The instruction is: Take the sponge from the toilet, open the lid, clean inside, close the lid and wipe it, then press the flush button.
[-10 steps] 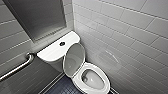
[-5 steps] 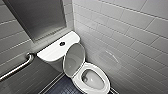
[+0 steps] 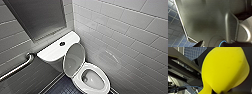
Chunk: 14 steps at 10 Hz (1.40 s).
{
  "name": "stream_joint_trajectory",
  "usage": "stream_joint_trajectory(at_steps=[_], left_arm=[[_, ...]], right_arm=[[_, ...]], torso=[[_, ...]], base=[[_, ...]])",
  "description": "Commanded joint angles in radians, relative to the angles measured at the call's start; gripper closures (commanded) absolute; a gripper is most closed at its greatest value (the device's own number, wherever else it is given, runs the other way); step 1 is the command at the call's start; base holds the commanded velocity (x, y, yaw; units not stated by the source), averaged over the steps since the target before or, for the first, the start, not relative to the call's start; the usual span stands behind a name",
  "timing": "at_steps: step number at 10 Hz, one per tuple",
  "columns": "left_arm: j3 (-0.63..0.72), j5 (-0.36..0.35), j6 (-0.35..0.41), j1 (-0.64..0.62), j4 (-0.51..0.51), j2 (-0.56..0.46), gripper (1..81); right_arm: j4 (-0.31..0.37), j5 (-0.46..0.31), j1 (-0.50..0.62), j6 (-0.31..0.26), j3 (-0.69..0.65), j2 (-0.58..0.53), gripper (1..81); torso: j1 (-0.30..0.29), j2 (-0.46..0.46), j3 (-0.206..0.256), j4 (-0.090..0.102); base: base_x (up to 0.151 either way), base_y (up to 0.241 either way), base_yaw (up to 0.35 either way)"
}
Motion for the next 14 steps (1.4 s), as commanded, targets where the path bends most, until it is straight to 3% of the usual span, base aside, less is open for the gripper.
stream_joint_trajectory(at_steps=[1,3,4,5,7,9,11,14], left_arm=[[-0.022,0.164,0.242,0.063,-0.150,0.059,1.0],[-0.022,0.212,0.644,0.085,-0.514,0.084,1.0],[-0.017,0.259,0.886,0.085,-0.751,0.097,1.0],[-0.014,0.281,1.053,0.085,-0.905,0.110,1.0],[-0.011,0.315,1.332,0.073,-1.174,0.128,1.0],[0.038,0.373,1.551,0.060,-1.347,0.130,1.0],[0.058,0.379,1.596,0.051,-1.432,0.128,1.0],[0.058,0.376,1.589,0.056,-1.449,0.128,1.0]], right_arm=[[-0.027,-0.068,-0.019,0.004,0.002,-0.020,81.1],[-0.020,-0.072,-0.021,0.006,-0.020,-0.017,81.1],[-0.020,-0.077,-0.023,0.006,-0.026,-0.017,81.1],[-0.019,-0.116,-0.019,0.006,-0.038,-0.012,81.1],[0.032,-0.212,-0.015,0.052,-0.084,-0.004,81.1],[0.098,-0.227,-0.027,0.047,-0.184,0.049,81.1],[0.087,-0.217,-0.021,0.058,-0.132,0.011,81.1],[0.081,-0.131,0.037,0.046,0.144,-0.167,81.1]], torso=[[0.000,0.000,0.000,0.000],[0.000,0.000,0.000,0.000],[0.000,0.000,0.000,0.000],[0.000,0.000,0.000,0.000],[0.000,0.000,0.000,0.000],[0.000,0.000,0.000,0.000],[0.000,0.000,0.001,0.000],[0.000,0.000,0.001,0.000]], base=[[0.000,0.000,0.000],[0.000,0.000,0.000],[0.000,0.000,0.000],[0.000,0.000,0.000],[0.000,0.000,0.000],[0.000,0.000,0.000],[0.000,0.000,0.000],[0.000,0.000,0.000]])
